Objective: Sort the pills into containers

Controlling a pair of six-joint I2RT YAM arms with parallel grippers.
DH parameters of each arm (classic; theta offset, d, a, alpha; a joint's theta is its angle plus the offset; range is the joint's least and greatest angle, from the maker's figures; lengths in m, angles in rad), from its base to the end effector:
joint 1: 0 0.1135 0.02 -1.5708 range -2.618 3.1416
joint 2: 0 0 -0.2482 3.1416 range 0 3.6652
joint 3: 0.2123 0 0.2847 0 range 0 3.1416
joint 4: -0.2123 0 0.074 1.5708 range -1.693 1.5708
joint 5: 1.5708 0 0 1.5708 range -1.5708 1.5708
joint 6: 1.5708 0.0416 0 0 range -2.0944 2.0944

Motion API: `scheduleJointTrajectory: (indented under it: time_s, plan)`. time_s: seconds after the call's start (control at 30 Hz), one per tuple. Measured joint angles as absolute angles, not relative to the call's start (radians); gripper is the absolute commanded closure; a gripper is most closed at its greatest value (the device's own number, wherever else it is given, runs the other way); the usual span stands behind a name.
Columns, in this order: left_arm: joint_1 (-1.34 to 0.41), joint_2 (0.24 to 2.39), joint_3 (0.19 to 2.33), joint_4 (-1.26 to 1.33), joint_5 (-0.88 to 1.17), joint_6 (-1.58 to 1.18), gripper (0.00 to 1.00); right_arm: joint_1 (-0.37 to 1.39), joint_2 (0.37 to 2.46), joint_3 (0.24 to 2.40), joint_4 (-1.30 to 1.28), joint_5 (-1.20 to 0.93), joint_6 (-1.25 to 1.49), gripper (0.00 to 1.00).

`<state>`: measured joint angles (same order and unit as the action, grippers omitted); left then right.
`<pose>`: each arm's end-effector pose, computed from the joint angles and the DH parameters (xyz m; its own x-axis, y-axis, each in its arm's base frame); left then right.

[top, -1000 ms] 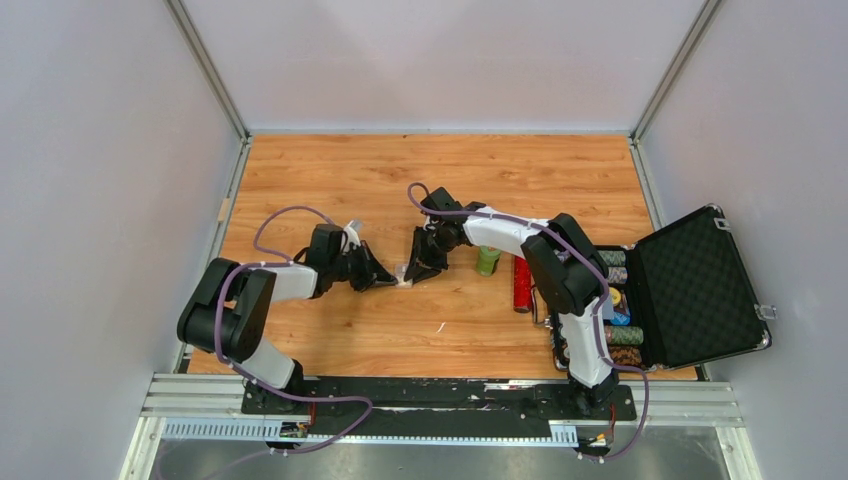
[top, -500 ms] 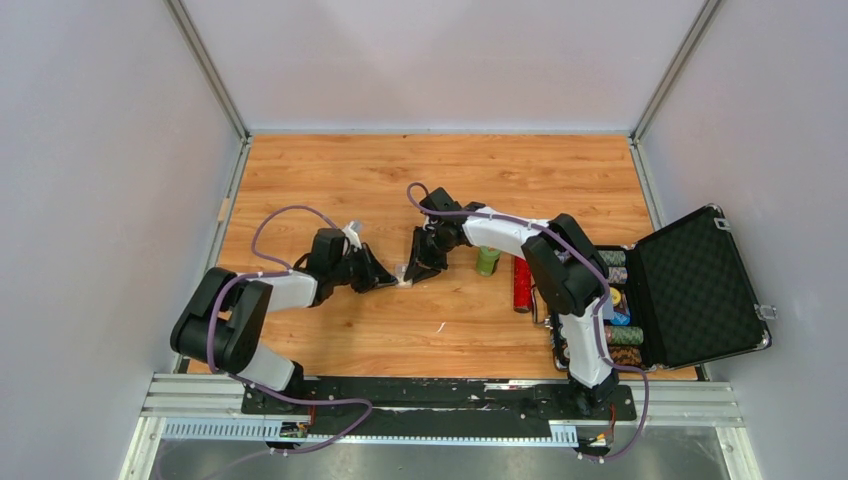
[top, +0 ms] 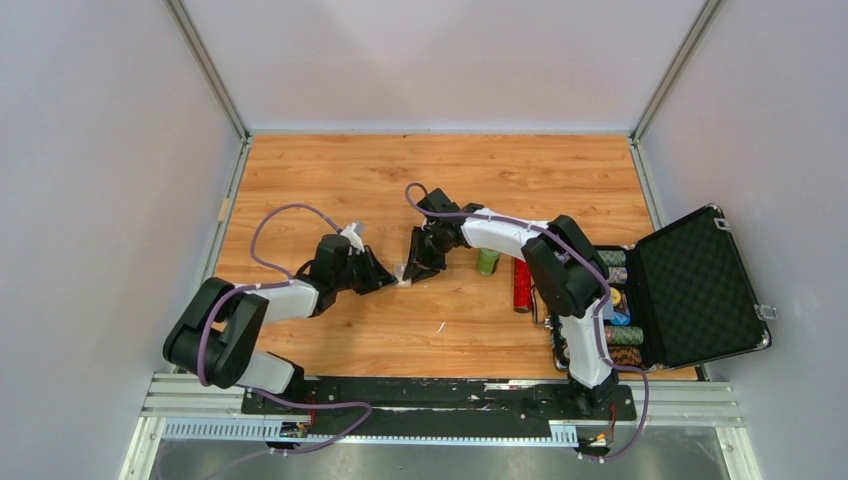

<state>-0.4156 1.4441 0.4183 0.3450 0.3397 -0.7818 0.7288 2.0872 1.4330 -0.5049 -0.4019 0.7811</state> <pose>0.2434 -0.1226 0.0816 -0.8437 -0.3537 -0.4037 0.0325 0.7170 -0.6963 0.3210 0.3084 0.1047 -0.9992 -0.0234 -0.0318 -0.0368 0.8432 0.5363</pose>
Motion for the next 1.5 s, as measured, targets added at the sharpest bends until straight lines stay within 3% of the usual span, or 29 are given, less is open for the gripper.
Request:
scheduleJointTrajectory:
  time_s: [0.13,0.63,0.87,1.1,1.37,1.5]
  plan:
    - [-0.417,1.467,0.417,0.377,0.337,-0.788,1.00,0.728,2.088,1.434,-0.503,-0.390,0.781,0.85]
    - [-0.418,1.534,0.466,0.394,0.294,-0.845,1.00,0.730,2.114,1.501,-0.554,-0.287,0.781,0.79]
    - [-0.427,1.505,0.490,0.336,0.259,-0.849,0.78,0.747,2.108,1.536,-0.587,-0.229,0.767,0.75]
    - [-0.444,1.415,0.540,0.099,0.163,-0.809,0.56,0.778,2.136,1.602,-0.601,-0.181,0.728,0.71]
    - [-0.452,1.288,0.651,-0.166,0.081,-0.754,0.46,0.777,2.164,1.668,-0.650,-0.154,0.678,0.66]
    - [-0.452,1.190,0.685,-0.235,0.024,-0.744,0.41,0.776,2.172,1.686,-0.667,-0.155,0.656,0.58]
